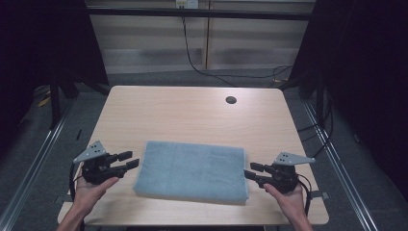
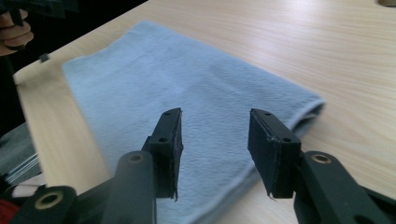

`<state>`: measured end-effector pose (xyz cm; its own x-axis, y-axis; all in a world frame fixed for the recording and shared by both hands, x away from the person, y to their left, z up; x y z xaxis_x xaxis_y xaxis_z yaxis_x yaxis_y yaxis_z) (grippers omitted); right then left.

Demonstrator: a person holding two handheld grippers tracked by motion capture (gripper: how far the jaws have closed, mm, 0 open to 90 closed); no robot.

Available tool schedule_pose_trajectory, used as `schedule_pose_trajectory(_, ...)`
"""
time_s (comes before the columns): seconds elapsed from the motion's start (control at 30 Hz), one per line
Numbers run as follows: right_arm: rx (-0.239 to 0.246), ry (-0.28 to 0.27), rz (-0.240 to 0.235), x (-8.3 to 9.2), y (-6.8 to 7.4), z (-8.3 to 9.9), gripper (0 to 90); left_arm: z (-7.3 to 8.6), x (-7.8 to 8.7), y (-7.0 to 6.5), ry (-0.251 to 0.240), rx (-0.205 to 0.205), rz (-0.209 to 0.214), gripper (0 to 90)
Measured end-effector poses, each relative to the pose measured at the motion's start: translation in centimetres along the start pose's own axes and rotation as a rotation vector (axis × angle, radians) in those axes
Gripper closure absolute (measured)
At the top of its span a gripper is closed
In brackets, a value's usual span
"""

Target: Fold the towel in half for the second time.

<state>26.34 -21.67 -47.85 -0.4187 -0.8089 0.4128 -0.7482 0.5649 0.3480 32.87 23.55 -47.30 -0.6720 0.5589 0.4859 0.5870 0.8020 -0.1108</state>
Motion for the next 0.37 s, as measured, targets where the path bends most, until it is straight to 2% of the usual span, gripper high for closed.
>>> schedule_pose_trajectory(0.07, -0.010, -0.023, 0.044, 0.6, -0.8, 0.0, 51.9, 0.9, -0.7, 2.0, 0.036, 0.032, -0.081, 48.2)
schedule_pose_trajectory(0.17, -0.022, -0.041, 0.097, 1.7, -1.9, 0.4, 50.9, 1.9, -0.7, 3.9, 0.049, 0.103, -0.127, 43.7)
schedule_pose_trajectory(0.2, -0.028, -0.045, 0.108, 2.0, -2.3, 0.6, 50.2, 2.2, -0.4, 4.3, 0.046, 0.107, -0.143, 42.6)
schedule_pose_trajectory(0.27, -0.042, -0.058, 0.145, 2.6, -3.0, 1.0, 46.3, 2.5, 0.0, 4.7, 0.035, 0.126, -0.155, 39.7)
schedule_pose_trajectory(0.3, -0.054, -0.060, 0.160, 2.8, -3.3, 1.2, 45.6, 2.6, 0.1, 4.7, 0.024, 0.152, -0.163, 38.3)
schedule_pose_trajectory(0.33, -0.060, -0.063, 0.166, 3.0, -3.6, 1.3, 45.3, 2.7, 0.1, 4.7, 0.025, 0.147, -0.157, 36.8)
schedule_pose_trajectory(0.37, -0.066, -0.065, 0.172, 3.1, -3.8, 1.4, 43.8, 2.8, 0.1, 4.6, 0.029, 0.132, -0.176, 36.2)
Point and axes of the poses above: each handheld gripper's, and its own axes: x roughly backward along the jaws, z roughly out of its underside, y roughly to its left, the point moved 6 cm from there along -x, roughly forward along the jaws, and after that the axes turned 13 degrees about -z, right-handed, at the moved point
